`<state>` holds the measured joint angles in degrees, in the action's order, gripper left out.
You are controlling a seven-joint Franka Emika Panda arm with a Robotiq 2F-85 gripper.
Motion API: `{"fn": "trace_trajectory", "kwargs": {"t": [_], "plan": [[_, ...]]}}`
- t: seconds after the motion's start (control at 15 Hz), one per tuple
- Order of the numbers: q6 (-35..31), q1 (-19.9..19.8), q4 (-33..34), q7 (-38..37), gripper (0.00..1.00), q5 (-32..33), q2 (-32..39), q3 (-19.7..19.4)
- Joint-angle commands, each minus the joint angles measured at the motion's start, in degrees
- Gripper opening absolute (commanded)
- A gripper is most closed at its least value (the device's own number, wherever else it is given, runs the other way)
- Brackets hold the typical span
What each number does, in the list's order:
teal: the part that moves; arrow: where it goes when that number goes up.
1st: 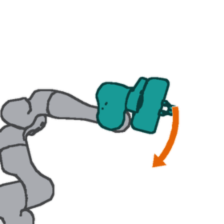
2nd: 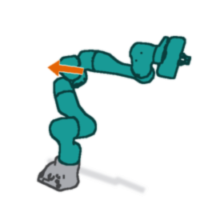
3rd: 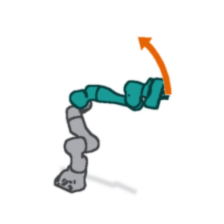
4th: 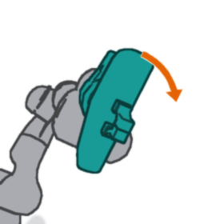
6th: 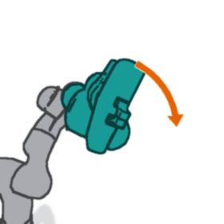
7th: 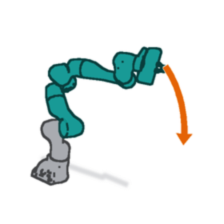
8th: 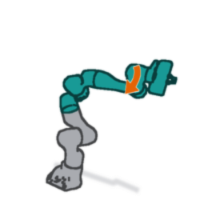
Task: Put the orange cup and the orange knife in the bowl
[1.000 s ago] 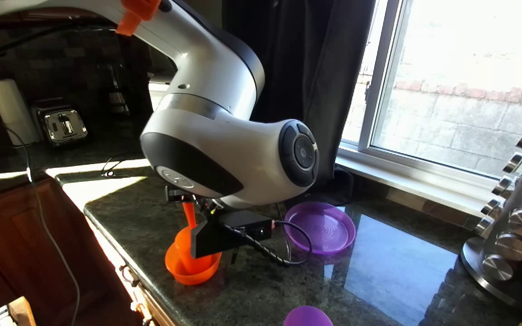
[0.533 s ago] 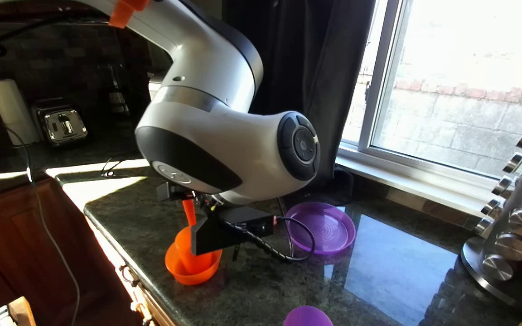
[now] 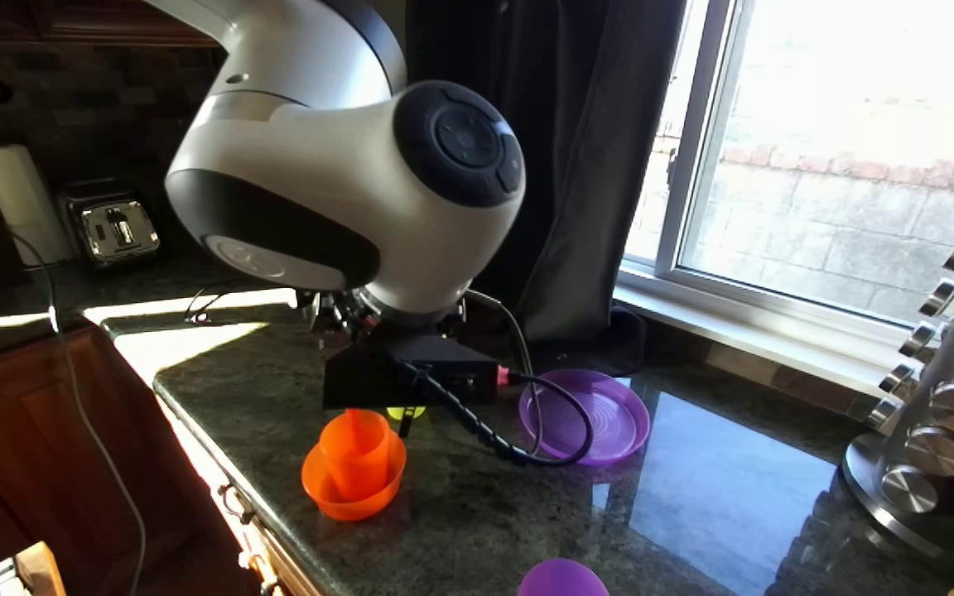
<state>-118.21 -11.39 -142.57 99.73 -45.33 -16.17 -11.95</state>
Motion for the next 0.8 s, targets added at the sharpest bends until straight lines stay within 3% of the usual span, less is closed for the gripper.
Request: {"fn": "trace_trajectory", "kwargs": {"t": [0.0, 0.4, 0.73], "plan": [[-8.4, 0.0, -5.2, -13.9, 1.00, 7.3, -7.2, 4.0], [-10.7, 0.8, -5.6, -39.5, 1.00, 27.7, -10.0, 8.0], [-6.7, 1.1, -4.8, -58.9, 1.00, 44.7, -9.8, 10.0]]}}
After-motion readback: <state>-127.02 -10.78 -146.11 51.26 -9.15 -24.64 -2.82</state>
